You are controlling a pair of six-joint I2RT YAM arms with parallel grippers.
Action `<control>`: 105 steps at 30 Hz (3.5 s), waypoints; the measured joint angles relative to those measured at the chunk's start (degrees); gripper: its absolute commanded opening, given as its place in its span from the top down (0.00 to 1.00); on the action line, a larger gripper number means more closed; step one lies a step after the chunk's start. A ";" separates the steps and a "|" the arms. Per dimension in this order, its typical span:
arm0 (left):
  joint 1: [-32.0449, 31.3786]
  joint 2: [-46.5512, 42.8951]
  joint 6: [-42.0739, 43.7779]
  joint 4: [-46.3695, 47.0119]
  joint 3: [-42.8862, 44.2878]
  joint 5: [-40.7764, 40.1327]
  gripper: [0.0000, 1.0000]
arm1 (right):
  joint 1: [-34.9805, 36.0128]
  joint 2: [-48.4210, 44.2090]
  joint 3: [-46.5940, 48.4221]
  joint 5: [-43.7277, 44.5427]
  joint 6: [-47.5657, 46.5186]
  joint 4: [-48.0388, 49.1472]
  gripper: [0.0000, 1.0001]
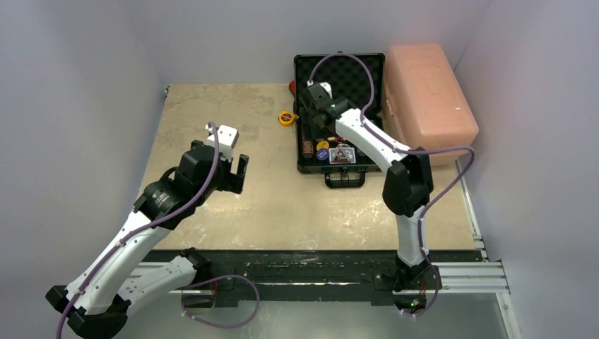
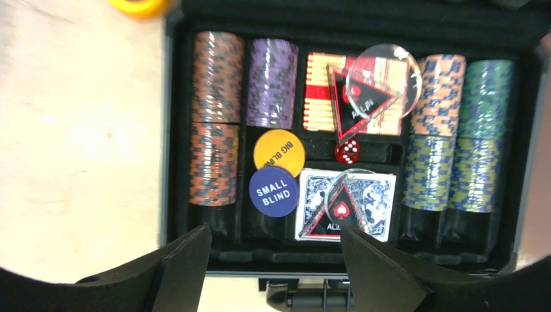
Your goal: Pack up texas hold em set
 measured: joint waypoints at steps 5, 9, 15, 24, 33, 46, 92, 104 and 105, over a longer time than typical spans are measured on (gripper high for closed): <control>0.00 0.09 0.00 0.00 0.00 0.00 0.13 | 1.31 -7.78 -0.04 -0.17 -0.90 1.62 0.14; 0.00 0.22 0.00 0.00 0.00 0.00 0.13 | 2.32 -13.35 -0.98 -0.24 -1.75 4.09 0.08; 0.00 0.48 0.00 0.00 0.00 -0.09 0.13 | 3.15 -21.68 -5.81 -0.11 -3.63 8.57 0.01; 0.00 0.61 0.02 0.02 -0.07 -0.68 0.13 | 3.52 -38.25 -19.63 0.46 -7.15 19.54 0.01; 0.00 1.03 0.04 0.09 -0.17 -1.64 0.14 | 3.54 -53.72 -36.46 3.41 -7.48 31.23 0.01; 0.00 3.08 0.35 0.39 -0.22 -1.75 0.15 | -7.89 -52.87 -52.54 6.08 17.03 24.55 0.01; 0.00 2.16 0.52 0.39 -0.24 -1.49 0.16 | -21.35 -21.51 -51.34 -1.62 31.50 29.33 1.00; 0.00 2.25 0.52 0.39 -0.24 -1.49 0.16 | -21.53 -25.24 -57.42 -3.13 29.29 36.57 1.00; 0.00 2.29 0.52 0.39 -0.24 -1.49 0.16 | -21.46 -25.79 -58.18 -3.10 29.07 37.13 1.00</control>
